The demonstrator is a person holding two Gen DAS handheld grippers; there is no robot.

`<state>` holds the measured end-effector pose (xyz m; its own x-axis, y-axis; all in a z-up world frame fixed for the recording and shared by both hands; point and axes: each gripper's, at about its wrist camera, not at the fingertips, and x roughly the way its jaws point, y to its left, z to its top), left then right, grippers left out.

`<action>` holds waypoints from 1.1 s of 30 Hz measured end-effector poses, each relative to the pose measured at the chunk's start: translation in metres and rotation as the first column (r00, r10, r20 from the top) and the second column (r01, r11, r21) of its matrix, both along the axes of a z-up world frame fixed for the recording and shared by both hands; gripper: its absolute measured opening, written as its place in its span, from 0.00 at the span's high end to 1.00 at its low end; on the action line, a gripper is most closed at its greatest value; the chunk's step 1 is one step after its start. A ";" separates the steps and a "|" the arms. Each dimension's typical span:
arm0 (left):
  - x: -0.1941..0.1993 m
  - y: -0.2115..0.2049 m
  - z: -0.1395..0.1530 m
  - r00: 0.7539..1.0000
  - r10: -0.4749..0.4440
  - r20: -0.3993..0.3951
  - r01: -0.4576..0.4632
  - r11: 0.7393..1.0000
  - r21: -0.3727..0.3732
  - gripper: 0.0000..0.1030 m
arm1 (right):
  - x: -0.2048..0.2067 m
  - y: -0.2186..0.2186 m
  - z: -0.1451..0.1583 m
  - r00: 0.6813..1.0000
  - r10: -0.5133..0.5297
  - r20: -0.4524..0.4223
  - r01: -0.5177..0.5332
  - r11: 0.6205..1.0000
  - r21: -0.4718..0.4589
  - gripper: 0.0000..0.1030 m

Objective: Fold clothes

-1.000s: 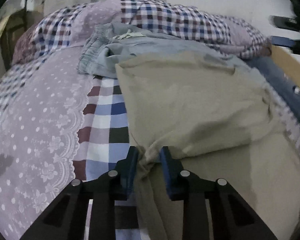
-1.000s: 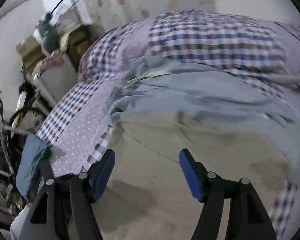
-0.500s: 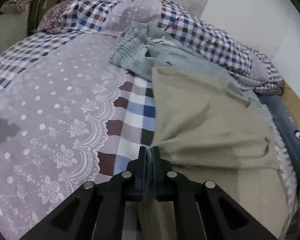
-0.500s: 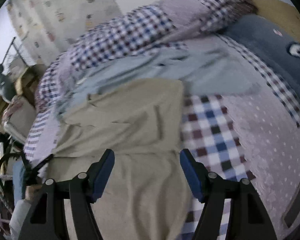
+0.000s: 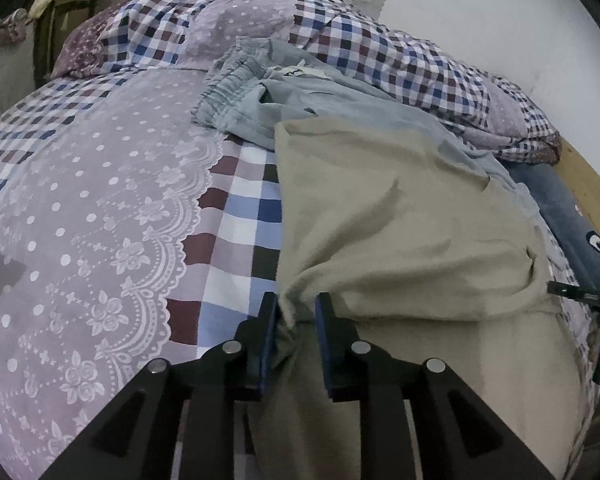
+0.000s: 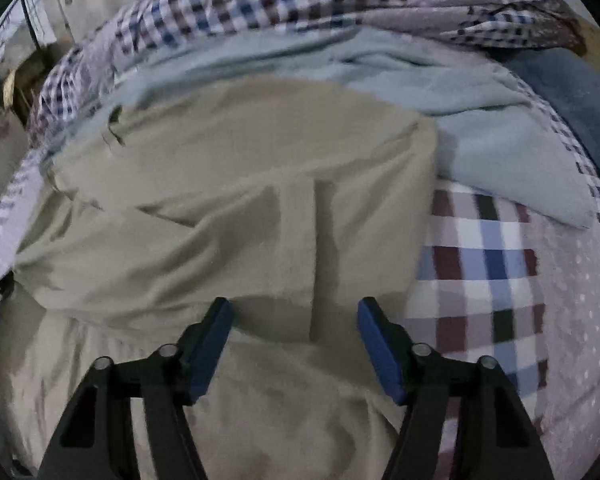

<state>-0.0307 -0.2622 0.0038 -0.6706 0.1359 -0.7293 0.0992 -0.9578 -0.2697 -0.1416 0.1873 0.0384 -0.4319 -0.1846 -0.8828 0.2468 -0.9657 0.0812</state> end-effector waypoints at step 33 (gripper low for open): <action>0.002 -0.003 -0.002 1.000 -0.008 -0.006 0.009 0.999 0.040 0.91 | -0.024 -0.015 0.014 1.000 0.000 -0.024 0.008 0.941 0.339 0.95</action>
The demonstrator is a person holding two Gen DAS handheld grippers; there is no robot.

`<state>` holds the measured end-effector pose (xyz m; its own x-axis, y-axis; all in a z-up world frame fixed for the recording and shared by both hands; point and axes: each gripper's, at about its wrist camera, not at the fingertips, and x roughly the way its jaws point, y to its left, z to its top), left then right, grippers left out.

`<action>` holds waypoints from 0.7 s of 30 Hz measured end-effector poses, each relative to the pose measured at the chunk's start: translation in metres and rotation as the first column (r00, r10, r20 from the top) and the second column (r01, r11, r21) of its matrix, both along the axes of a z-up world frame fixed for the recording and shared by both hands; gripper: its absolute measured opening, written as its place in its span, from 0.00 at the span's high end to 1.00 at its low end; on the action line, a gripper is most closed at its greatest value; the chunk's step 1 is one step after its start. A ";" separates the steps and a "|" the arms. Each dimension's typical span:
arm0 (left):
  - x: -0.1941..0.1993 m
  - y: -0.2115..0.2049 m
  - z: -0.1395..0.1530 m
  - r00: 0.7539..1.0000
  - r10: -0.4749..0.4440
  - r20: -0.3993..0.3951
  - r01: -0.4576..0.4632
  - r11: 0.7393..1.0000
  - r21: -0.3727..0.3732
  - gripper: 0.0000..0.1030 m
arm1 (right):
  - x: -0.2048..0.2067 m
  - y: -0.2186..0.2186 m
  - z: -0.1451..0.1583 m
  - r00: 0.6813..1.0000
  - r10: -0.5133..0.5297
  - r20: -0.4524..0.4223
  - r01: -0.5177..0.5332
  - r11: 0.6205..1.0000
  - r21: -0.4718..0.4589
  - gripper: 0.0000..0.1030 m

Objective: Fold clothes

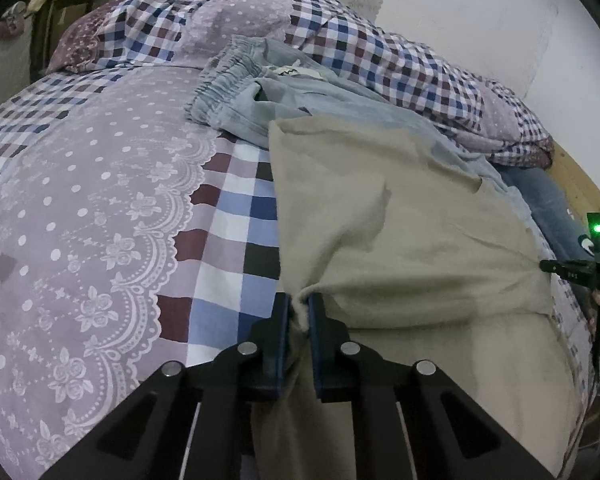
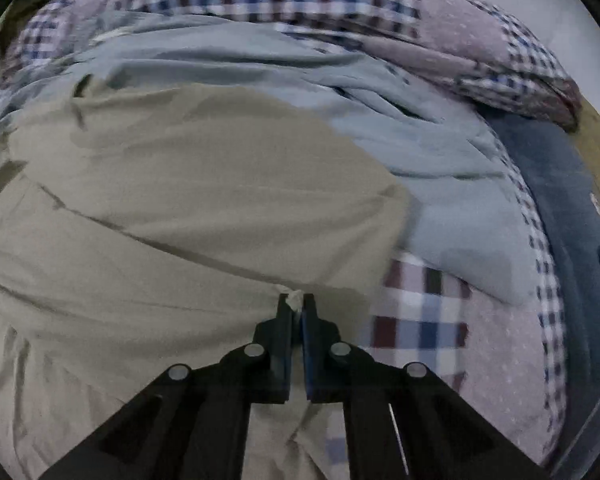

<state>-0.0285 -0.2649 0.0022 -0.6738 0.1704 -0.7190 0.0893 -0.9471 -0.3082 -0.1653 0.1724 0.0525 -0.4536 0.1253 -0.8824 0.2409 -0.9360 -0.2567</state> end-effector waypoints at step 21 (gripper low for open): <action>0.005 -0.017 0.001 0.998 0.044 0.036 -0.046 0.997 0.068 0.61 | 0.120 -0.055 0.114 0.987 0.066 -0.149 -0.094 0.977 -0.189 0.37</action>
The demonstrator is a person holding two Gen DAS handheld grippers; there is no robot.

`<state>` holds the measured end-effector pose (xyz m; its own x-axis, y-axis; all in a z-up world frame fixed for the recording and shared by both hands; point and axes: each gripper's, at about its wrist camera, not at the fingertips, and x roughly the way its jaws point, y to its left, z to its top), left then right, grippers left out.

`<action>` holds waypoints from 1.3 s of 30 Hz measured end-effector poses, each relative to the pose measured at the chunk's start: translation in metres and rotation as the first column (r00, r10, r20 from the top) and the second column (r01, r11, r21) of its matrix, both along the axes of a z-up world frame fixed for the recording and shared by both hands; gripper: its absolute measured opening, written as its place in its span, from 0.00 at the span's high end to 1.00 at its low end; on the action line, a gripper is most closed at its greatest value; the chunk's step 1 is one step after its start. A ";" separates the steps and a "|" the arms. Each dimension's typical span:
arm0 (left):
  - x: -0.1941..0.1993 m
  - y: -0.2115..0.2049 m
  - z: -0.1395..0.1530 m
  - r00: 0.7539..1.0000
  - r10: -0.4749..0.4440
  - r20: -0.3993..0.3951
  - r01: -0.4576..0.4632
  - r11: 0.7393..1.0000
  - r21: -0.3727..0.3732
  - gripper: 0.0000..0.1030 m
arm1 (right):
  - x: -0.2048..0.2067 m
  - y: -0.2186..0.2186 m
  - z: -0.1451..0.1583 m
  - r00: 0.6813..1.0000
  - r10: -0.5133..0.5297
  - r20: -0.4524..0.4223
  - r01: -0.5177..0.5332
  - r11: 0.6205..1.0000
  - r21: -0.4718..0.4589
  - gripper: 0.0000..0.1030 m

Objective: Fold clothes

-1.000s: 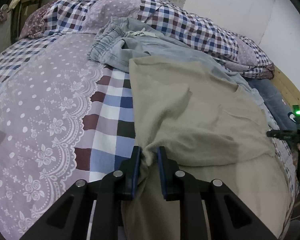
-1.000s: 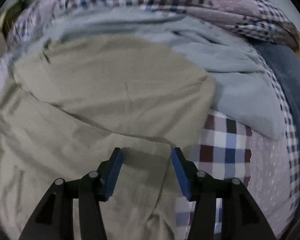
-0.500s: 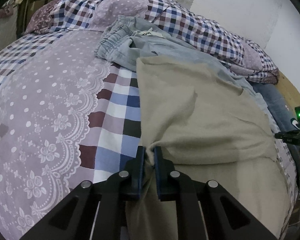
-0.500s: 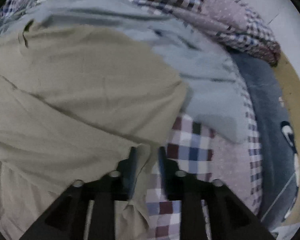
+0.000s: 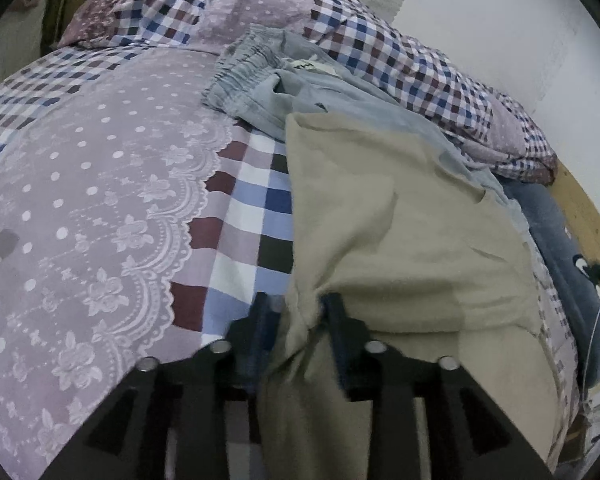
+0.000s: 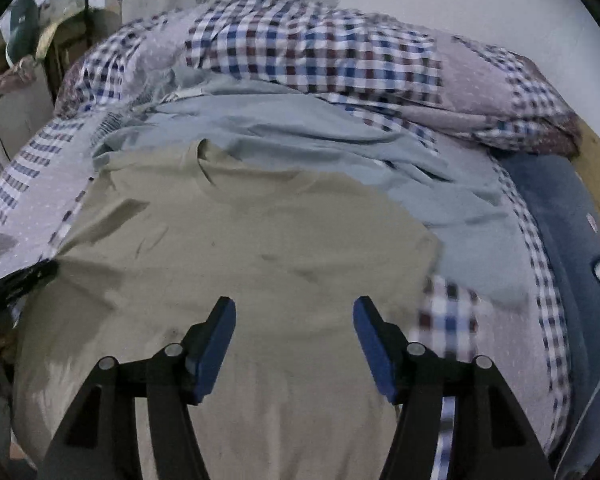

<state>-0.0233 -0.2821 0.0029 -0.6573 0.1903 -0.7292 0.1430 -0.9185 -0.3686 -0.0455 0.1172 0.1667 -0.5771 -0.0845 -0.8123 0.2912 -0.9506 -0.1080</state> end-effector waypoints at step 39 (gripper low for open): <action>0.345 0.139 0.049 0.983 0.148 -0.106 -0.160 0.980 -0.118 0.20 | 0.337 -0.004 -0.141 0.976 0.170 -0.136 -0.166 0.985 0.040 0.90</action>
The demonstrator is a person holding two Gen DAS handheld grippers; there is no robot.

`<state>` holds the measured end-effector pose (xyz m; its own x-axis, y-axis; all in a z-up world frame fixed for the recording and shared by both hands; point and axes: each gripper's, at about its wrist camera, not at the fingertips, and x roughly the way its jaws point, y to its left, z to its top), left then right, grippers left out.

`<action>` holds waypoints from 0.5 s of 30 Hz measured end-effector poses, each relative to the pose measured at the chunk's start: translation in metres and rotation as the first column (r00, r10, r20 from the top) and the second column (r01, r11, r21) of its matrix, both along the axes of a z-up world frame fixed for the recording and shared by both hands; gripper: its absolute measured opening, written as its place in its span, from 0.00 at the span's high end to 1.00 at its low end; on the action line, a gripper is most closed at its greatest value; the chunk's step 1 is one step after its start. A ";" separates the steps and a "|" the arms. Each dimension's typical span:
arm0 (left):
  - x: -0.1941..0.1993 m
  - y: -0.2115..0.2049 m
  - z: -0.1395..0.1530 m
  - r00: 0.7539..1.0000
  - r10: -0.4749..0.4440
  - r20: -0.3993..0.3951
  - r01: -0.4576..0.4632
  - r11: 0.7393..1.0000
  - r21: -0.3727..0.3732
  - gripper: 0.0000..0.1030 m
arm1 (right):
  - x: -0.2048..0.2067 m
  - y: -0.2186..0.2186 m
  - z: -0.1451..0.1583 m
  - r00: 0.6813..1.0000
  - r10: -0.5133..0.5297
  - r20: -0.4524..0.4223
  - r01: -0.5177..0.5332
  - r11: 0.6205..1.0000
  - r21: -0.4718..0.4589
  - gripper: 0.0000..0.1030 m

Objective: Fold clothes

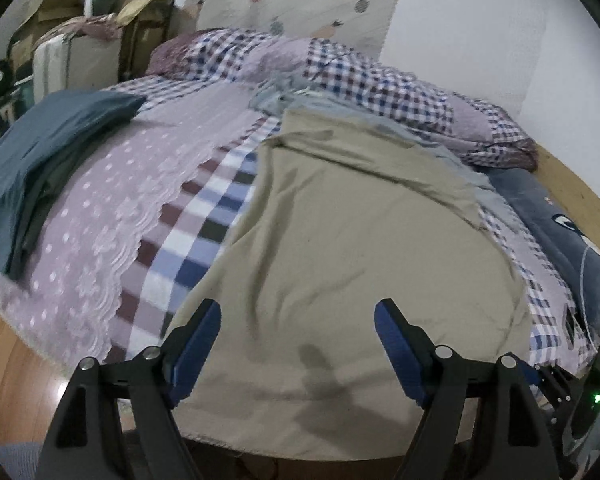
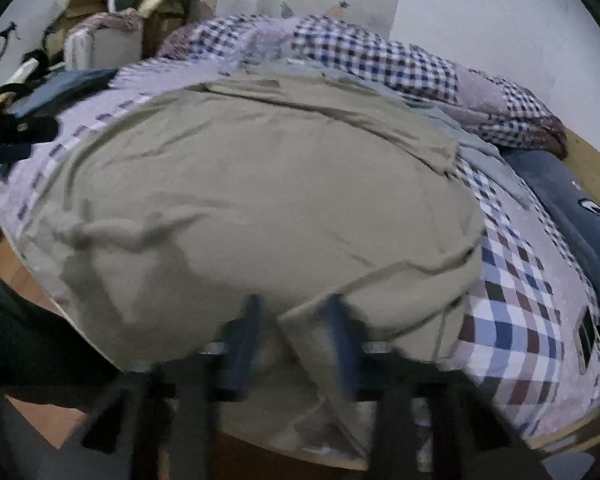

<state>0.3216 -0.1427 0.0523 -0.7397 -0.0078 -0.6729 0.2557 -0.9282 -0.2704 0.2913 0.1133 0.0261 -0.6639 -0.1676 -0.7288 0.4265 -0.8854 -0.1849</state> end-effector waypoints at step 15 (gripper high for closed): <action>-0.015 0.010 -0.005 1.000 0.022 0.020 -0.024 0.995 0.094 0.20 | 0.028 0.153 0.046 0.948 -0.290 0.132 0.317 0.904 -0.287 0.99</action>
<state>0.3064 -0.1323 0.0468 -0.7272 0.0397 -0.6853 0.2826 -0.8925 -0.3515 0.3190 0.2661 0.0717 -0.6558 -0.1879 -0.7312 0.1306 -0.9822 0.1353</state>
